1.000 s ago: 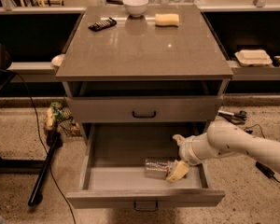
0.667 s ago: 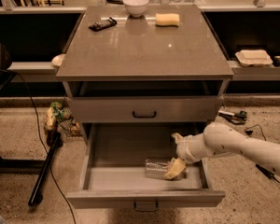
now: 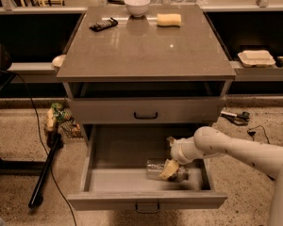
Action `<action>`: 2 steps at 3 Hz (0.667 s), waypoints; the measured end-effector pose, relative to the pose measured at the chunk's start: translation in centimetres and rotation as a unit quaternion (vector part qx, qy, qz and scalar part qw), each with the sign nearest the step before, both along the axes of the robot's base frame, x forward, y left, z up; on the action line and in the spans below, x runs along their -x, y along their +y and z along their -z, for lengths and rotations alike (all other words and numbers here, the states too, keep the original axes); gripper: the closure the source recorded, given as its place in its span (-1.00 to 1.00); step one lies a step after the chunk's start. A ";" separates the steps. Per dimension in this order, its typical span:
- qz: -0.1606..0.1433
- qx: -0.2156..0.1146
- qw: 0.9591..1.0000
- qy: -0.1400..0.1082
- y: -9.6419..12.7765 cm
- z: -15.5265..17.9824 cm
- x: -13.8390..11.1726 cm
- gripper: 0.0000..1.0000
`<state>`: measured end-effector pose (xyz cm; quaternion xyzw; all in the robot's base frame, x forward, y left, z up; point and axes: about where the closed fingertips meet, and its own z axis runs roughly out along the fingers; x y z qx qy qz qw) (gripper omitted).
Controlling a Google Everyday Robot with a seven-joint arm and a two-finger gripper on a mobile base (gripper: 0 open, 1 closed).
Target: Pick water bottle from middle drawer and place on counter
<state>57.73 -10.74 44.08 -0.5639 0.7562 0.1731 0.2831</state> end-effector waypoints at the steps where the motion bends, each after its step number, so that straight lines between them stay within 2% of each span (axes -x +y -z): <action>1: -0.002 0.003 1.000 0.011 0.4 2.5 -0.6 -1.00; 2: -0.003 0.016 1.000 0.021 0.4 4.8 -0.8 -0.65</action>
Offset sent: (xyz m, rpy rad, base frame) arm 0.0110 0.0004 -0.0733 -0.0690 0.0586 0.0013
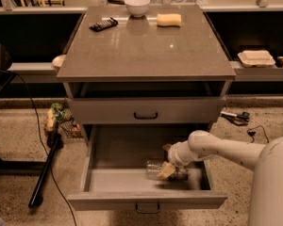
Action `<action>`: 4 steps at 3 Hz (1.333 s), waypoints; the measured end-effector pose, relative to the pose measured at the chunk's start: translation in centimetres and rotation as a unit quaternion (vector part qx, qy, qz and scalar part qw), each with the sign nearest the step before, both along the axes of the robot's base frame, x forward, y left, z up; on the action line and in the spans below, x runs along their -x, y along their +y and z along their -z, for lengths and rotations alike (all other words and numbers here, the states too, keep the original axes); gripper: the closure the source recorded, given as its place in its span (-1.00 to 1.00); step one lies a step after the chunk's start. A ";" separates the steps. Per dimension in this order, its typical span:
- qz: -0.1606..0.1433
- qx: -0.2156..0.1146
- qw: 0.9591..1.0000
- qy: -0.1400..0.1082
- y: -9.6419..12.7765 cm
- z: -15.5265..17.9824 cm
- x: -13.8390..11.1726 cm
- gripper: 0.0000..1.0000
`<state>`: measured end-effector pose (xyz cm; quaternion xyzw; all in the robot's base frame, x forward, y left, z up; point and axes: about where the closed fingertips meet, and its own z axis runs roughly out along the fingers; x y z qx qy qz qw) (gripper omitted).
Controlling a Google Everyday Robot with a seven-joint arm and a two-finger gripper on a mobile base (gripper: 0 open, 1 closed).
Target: Pick water bottle from middle drawer and place on counter
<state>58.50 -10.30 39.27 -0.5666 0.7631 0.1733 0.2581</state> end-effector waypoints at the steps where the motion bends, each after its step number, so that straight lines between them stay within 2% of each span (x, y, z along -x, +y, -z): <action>1: 0.002 0.014 1.000 0.008 -0.4 1.7 0.3 -0.17; 3: 0.007 0.028 1.000 0.011 -1.4 2.4 0.9 0.75; 4: -0.002 0.019 1.000 -0.017 -1.8 0.3 1.7 1.00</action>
Offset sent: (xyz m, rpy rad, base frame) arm -0.0125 -0.0270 -0.0255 -0.0802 0.0187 -0.0292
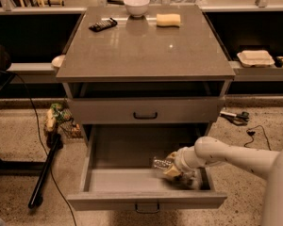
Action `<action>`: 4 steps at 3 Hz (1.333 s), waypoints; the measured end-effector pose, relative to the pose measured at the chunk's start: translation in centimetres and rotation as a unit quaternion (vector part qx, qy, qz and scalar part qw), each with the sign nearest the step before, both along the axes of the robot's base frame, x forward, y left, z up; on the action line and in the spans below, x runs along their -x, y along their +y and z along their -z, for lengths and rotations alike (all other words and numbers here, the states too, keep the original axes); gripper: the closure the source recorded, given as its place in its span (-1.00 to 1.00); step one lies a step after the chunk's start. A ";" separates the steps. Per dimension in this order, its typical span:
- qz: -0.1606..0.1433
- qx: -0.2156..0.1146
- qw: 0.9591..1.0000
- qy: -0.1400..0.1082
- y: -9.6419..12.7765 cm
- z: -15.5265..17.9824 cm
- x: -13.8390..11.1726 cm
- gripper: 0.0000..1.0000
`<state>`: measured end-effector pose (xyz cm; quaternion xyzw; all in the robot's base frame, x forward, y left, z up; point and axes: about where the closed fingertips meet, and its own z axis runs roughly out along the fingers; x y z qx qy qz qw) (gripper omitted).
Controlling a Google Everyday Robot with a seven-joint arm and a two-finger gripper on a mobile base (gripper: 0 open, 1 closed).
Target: Pick water bottle from middle drawer and place on counter
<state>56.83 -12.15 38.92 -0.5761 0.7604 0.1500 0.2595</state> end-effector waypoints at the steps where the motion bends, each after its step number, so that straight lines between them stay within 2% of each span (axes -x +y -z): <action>1: -0.021 -0.010 0.998 -0.059 -0.7 -5.4 1.7 1.00; 2: -0.037 0.007 0.993 -0.115 -1.4 -12.5 3.1 1.00; 3: -0.037 0.006 0.993 -0.114 -1.3 -12.4 3.1 1.00; 4: -0.056 -0.027 0.989 -0.136 -2.8 -16.7 1.9 1.00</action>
Offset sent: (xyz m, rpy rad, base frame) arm -0.0512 -0.0231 0.2016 -0.0495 -0.3407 0.0977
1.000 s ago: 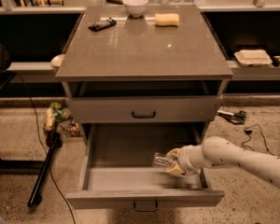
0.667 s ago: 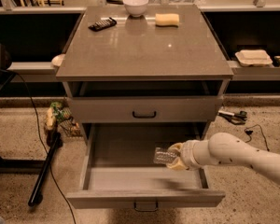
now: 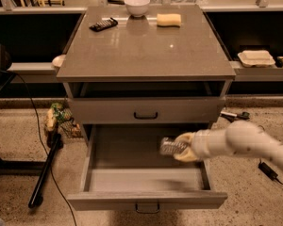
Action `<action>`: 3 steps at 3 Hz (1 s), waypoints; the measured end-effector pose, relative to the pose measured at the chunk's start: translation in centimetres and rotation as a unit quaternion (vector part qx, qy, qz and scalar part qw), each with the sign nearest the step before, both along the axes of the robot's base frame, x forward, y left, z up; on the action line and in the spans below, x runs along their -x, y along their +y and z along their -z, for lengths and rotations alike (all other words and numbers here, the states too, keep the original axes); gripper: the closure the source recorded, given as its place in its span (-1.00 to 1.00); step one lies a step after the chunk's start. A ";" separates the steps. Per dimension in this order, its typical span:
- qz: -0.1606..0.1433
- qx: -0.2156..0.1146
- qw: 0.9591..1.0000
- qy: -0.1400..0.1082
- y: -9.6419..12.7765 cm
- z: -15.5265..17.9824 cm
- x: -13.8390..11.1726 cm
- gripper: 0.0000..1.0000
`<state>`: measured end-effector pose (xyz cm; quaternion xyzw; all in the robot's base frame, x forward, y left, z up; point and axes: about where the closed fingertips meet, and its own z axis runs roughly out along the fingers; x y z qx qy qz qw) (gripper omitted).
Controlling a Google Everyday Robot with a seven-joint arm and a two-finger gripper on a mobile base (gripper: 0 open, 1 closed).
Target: Pick water bottle from middle drawer and place on counter
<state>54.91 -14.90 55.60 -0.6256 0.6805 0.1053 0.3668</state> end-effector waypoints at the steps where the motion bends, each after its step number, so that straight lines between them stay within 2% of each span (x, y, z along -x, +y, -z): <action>1: -0.015 -0.017 0.999 -0.037 -2.9 -8.4 -2.7 1.00; 2: -0.049 -0.012 0.998 -0.032 -4.8 -15.1 -3.5 1.00; 3: -0.049 -0.012 0.998 -0.033 -4.7 -15.1 -3.5 1.00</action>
Offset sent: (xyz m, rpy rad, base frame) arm 0.0491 -0.0720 0.2217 -0.0029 -0.0695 0.1300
